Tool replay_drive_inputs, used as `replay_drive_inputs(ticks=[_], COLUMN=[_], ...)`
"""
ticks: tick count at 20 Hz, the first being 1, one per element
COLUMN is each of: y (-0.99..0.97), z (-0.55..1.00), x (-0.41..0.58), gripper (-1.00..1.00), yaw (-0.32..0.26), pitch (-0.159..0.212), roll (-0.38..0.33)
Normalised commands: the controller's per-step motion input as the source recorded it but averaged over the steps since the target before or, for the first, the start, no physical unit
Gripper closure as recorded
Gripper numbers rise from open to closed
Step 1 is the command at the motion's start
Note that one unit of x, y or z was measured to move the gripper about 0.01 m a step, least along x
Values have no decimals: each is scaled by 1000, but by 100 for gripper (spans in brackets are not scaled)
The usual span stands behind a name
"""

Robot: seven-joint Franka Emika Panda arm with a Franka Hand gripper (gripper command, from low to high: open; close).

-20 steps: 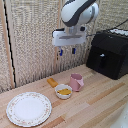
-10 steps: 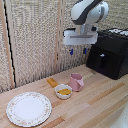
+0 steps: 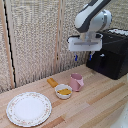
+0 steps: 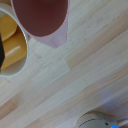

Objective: Please focus on the pink mug and carefully direct your gripper towards it. Gently take hold of the pink mug using your grasping instrument. Exercise caution as you elevate the pink mug off the tabletop. Shift the pink mug so it is above the white platter. With precision, slowly place the pink mug onto the white platter.

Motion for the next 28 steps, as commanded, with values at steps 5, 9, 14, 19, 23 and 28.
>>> replay_drive_inputs(ticks=[5, 9, 14, 19, 23, 28], y=[0, -14, -3, 1, 2, 1], z=[-467, -481, -445, -431, -397, -179], x=[-170, -86, 0, 0, -23, -5], gripper=[-100, -100, -100, -100, 100, 100], yaw=[-2, 0, 3, 7, 7, 2], pitch=[30, 2, -14, -14, 0, 6], roll=[-108, -102, -112, -135, -93, -16])
